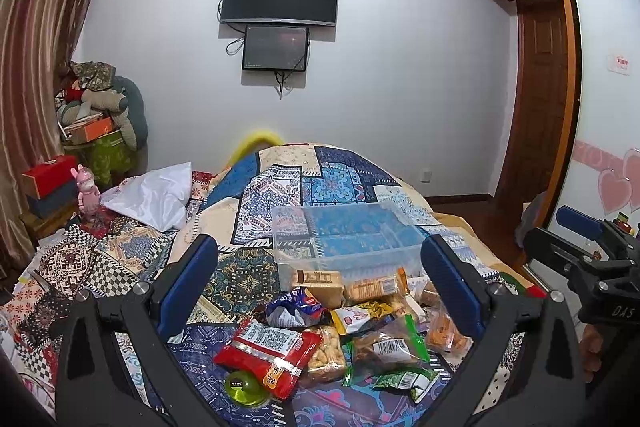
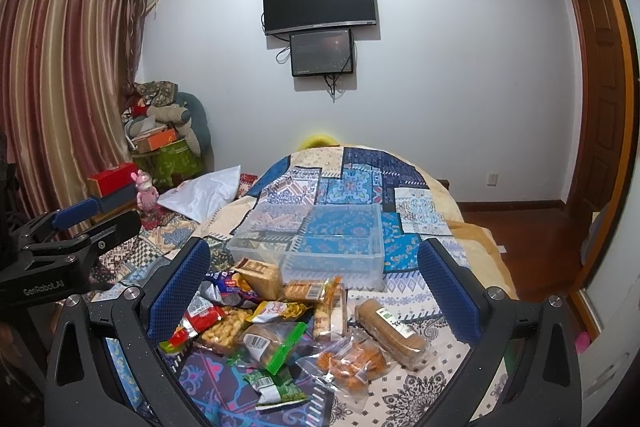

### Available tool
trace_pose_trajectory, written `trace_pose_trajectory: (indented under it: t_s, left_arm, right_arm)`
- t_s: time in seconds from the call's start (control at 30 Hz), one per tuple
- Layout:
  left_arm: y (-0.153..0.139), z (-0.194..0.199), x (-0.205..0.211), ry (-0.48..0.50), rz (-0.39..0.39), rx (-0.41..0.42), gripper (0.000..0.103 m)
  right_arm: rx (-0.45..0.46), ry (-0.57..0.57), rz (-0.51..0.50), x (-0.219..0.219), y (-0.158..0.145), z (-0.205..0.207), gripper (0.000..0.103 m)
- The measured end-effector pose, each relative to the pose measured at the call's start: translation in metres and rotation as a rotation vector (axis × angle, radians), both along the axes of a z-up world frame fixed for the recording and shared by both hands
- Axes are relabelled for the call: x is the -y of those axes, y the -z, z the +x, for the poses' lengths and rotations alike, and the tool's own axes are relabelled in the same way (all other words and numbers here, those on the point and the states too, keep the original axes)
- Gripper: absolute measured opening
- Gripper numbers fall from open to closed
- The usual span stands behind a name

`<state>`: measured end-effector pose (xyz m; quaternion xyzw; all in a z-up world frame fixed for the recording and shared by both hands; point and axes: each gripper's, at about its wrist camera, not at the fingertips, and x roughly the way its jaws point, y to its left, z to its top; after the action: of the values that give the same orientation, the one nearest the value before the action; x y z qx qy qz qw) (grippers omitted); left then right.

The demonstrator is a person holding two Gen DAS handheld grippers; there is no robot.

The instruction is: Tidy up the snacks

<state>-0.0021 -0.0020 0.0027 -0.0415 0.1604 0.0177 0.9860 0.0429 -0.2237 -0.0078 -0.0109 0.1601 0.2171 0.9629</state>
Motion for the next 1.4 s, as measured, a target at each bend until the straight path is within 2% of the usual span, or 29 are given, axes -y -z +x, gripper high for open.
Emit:
trace_pose_trajectory:
  t_s: [0.47,1.4]
  left_arm:
    - [-0.0031,-0.0047,-0.0020,-0.023,0.007,0.035,0.103]
    - [-0.0021,-0.0069,-0.0032,-0.022,-0.002,0.027,0.103]
  right_arm:
    - [0.014,-0.005,-0.001,-0.0023,-0.0026,-0.0022,0.103]
    - [0.016,-0.006,0.004,-0.0026,-0.0026,-0.0026,0.103]
